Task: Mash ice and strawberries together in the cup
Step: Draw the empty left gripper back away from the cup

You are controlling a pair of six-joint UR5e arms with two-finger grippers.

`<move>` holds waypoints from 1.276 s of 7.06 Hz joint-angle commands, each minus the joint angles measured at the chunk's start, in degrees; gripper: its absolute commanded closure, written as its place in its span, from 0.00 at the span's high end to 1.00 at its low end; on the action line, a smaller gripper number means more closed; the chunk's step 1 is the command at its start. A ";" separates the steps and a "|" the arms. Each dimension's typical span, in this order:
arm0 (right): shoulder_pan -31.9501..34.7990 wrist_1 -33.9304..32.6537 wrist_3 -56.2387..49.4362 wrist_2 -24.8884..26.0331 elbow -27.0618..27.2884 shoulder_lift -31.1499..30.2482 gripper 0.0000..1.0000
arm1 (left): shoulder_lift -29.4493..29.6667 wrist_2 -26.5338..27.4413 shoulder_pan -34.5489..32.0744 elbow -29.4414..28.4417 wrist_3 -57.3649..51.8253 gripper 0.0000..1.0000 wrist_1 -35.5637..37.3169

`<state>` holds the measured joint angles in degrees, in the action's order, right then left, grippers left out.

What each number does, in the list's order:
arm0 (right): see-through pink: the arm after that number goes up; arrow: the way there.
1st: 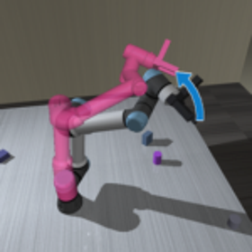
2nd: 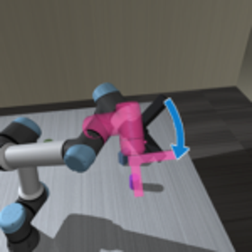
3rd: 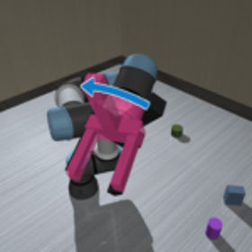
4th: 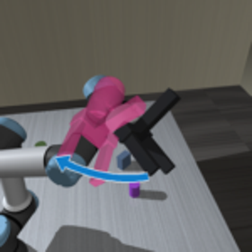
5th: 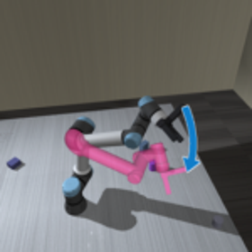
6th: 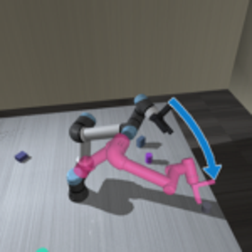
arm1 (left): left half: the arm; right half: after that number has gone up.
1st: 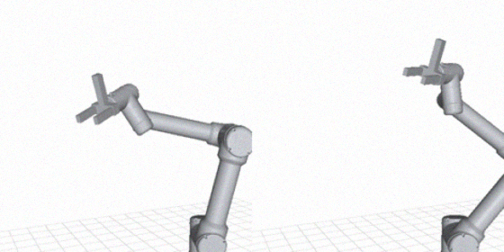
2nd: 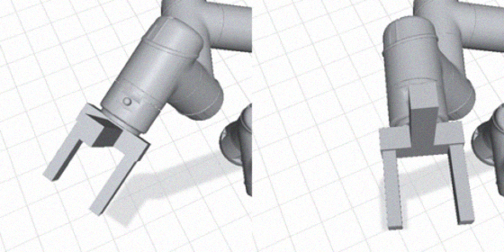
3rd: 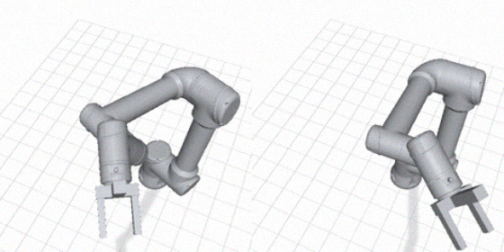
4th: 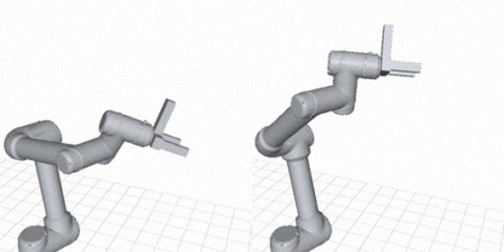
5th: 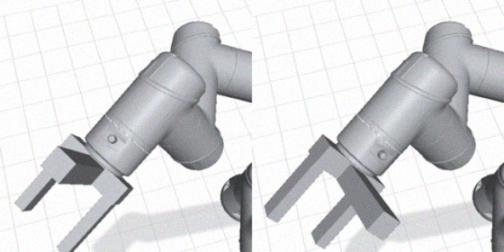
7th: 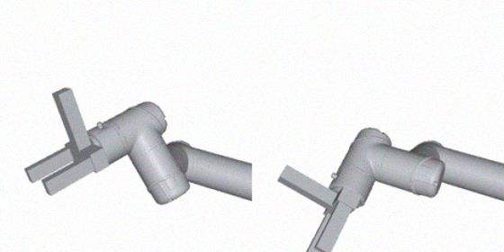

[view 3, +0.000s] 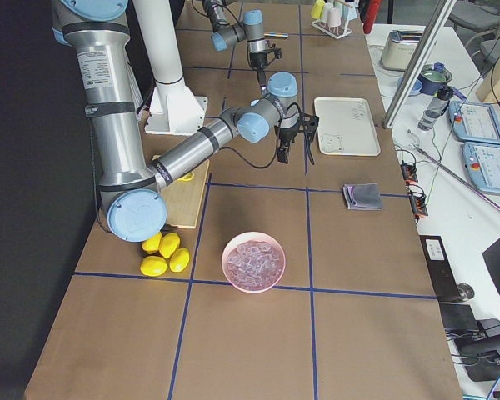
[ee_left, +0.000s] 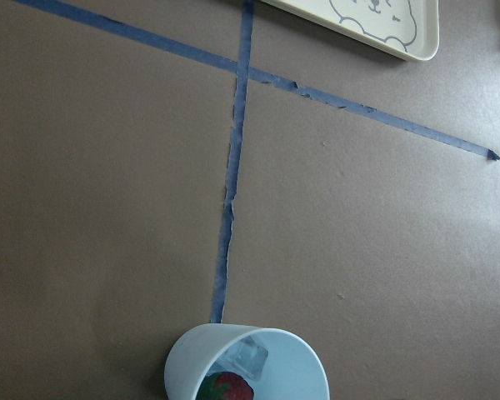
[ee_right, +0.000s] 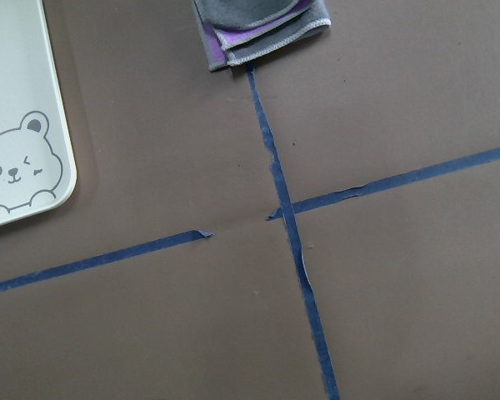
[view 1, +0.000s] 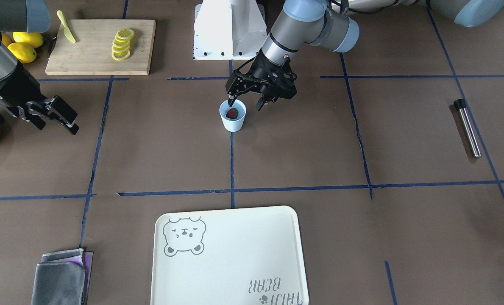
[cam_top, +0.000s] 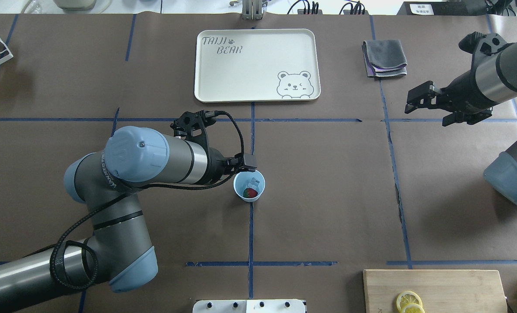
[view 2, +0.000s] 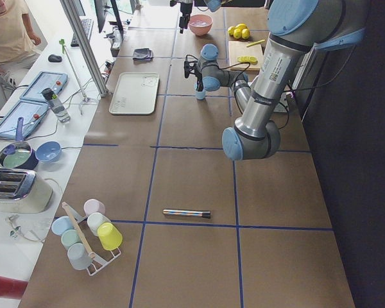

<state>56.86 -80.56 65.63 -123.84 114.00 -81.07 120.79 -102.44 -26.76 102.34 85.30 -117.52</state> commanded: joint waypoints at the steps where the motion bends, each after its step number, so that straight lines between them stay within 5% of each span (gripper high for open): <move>1: 3.59 -0.04 -4.70 -4.01 -0.97 -1.28 0.99 | -7.11 -2.48 -2.49 3.82 -7.38 0.89 0.27; 6: 12.91 -0.83 -22.97 -5.71 -4.65 -5.59 0.99 | -35.13 -19.43 -25.39 5.95 -44.95 0.89 -0.09; 8: 14.68 -0.92 -25.37 -6.33 -5.54 -5.59 0.99 | -40.01 -26.03 -38.75 -1.03 -60.64 0.89 0.44; 9: 14.68 -0.92 -25.46 -6.33 -5.55 -5.59 0.99 | -40.11 -25.88 -40.38 -6.39 -61.56 0.90 -0.43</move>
<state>71.23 -81.46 40.80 -130.07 108.66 -86.65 81.73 -127.10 -63.09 101.64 27.49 -117.35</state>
